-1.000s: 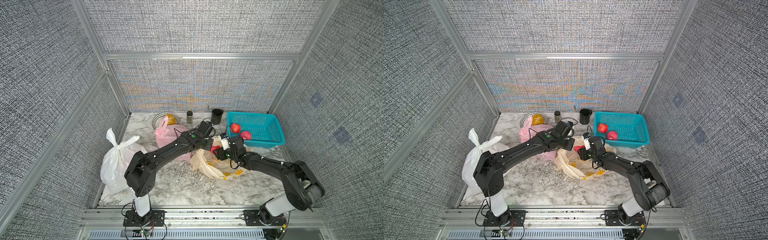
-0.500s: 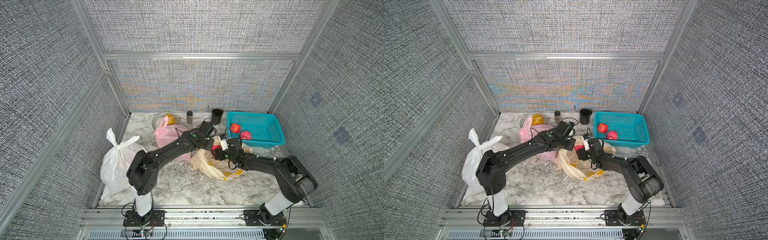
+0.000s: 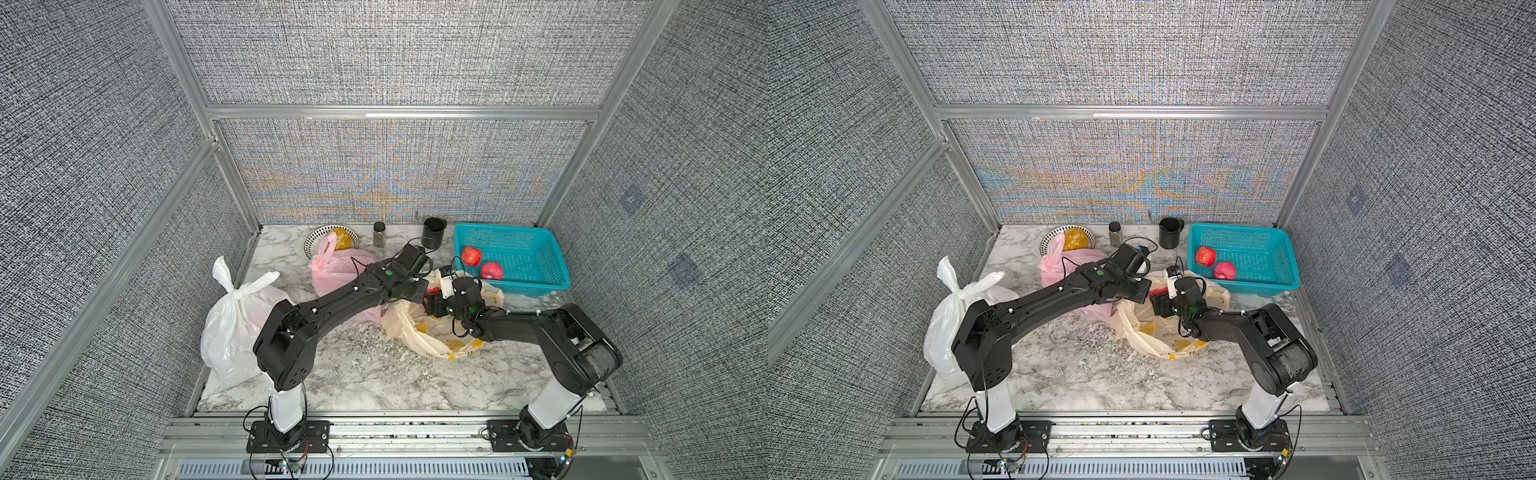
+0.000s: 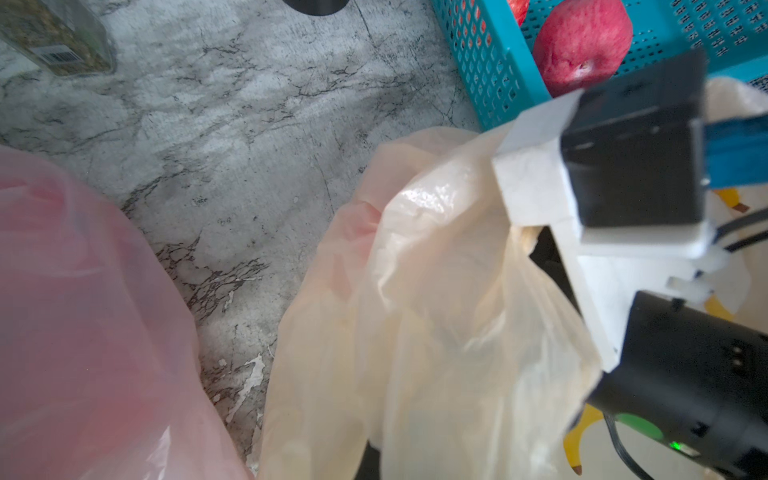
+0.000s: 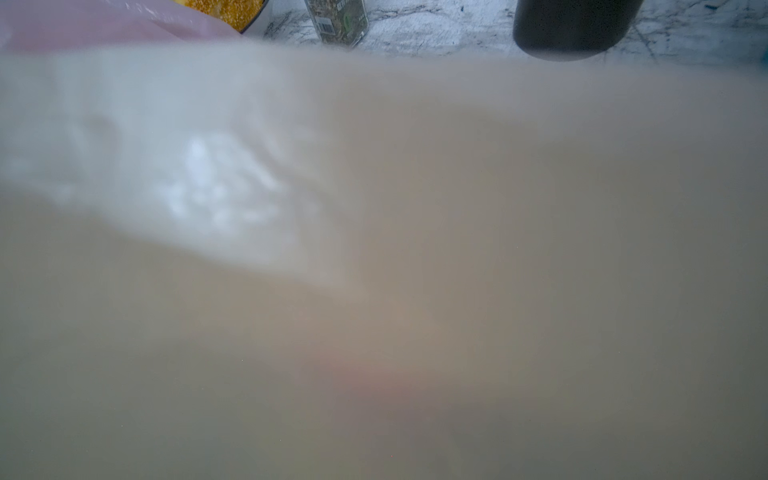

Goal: Untie the knot of a plastic bag & take out the apple
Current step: Pick up the apple from the plastic bag.

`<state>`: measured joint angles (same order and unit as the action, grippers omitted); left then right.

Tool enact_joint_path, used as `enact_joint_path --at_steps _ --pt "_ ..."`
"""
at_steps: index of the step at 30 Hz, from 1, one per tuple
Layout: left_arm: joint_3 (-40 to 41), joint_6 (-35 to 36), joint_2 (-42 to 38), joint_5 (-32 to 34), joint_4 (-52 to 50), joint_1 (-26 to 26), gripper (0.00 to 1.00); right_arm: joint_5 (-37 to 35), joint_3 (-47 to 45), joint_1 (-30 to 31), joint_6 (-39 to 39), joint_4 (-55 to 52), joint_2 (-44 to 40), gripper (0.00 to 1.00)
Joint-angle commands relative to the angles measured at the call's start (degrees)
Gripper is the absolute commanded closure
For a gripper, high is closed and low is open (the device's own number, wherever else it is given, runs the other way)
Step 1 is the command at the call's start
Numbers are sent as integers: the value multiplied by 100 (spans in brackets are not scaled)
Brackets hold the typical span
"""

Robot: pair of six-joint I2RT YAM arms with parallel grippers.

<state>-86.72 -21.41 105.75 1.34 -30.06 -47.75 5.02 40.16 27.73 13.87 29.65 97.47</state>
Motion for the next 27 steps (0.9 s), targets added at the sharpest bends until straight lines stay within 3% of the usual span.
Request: enact_joint_path --at_steps 1,4,7,22,27 --pt "23 -5 -37 -27 62 5 100 -17 -35 -3 46 267 -19 30" --pt "29 -15 -37 -25 73 9 100 23 -93 -4 38 300 -61 37" --pt "32 -5 -37 -3 71 7 100 103 -85 0 -2 208 -118 38" --pt "50 14 -2 24 89 10 100 476 -497 167 -125 -818 -1196 40" --pt "72 12 -21 44 146 6 100 351 -333 170 -42 -776 -1029 38"
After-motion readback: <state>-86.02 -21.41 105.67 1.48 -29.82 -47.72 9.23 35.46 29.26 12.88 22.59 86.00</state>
